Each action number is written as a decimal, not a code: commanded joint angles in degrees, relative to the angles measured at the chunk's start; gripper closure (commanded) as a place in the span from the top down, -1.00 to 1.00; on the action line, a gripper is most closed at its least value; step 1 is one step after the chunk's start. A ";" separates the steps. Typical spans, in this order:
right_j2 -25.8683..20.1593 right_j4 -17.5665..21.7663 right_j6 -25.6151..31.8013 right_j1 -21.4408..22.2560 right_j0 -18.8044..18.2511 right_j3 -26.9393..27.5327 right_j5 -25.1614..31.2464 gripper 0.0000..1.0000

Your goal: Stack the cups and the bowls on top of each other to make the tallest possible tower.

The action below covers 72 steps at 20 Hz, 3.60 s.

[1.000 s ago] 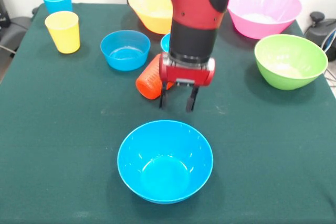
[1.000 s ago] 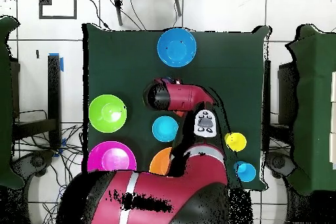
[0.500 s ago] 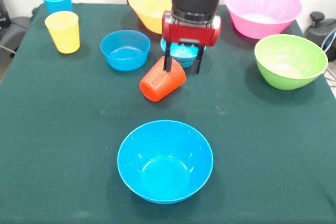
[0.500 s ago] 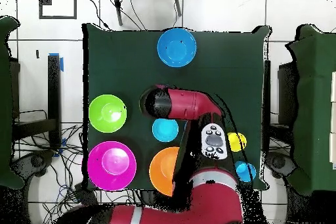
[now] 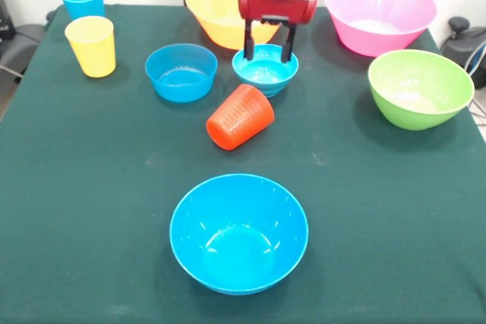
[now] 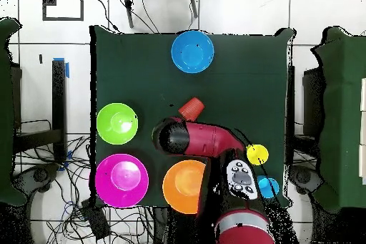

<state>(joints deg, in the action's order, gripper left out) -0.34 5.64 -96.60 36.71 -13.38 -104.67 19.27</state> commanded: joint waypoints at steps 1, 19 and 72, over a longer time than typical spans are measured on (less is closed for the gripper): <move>-7.11 4.52 -6.22 -4.62 -1.66 -9.17 -11.11 1.00; -6.87 9.36 -7.42 -13.77 -5.32 -5.68 -18.66 1.00; -6.35 4.08 -10.40 -10.40 -2.44 -9.70 -14.04 1.00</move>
<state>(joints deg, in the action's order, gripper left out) -1.16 13.19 -96.61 26.89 -15.52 -113.28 1.56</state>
